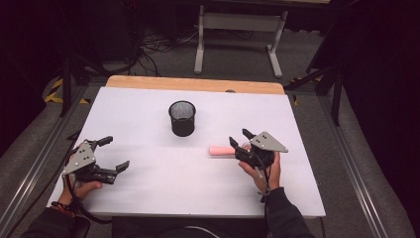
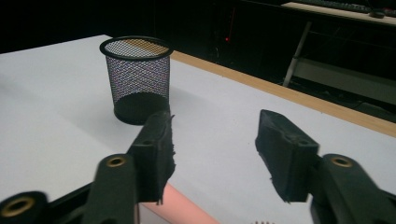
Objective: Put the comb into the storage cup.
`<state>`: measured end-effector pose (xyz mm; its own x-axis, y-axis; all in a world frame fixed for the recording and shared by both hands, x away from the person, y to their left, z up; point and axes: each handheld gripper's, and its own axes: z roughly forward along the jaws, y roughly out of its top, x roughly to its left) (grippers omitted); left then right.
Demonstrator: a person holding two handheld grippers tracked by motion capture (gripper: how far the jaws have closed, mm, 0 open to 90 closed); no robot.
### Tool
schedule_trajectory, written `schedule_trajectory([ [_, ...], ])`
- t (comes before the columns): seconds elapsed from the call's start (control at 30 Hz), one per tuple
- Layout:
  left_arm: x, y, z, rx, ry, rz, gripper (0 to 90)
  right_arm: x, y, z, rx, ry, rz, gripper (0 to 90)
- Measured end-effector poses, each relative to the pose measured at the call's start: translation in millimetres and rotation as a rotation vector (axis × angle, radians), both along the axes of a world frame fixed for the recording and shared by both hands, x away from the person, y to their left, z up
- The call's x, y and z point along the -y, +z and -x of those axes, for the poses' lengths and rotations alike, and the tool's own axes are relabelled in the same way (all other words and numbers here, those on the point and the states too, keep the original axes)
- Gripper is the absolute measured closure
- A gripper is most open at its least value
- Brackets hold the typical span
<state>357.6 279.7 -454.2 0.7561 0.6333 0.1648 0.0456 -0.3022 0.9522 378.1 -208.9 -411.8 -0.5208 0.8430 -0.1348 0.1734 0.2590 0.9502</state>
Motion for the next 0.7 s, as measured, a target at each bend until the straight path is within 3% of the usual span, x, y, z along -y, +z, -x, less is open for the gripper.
schedule_trajectory([
  [0.17,0.4,1.1,0.6,0.001,-0.014,0.009,4.1,-13.5,-1.1,-14.3,-0.054,0.038,0.009,78.7],
  [0.27,1.6,0.1,0.4,-0.003,-0.012,0.007,4.0,-19.9,-3.0,-21.7,-0.078,0.045,0.021,87.0],
  [0.4,1.2,0.0,0.2,-0.004,-0.012,0.006,3.9,-27.9,-7.6,-30.8,-0.118,0.047,0.065,90.0],
  [0.7,0.5,0.4,0.0,0.01,-0.012,0.006,3.6,-45.6,-22.8,-46.5,-0.185,0.06,0.094,90.0],
])
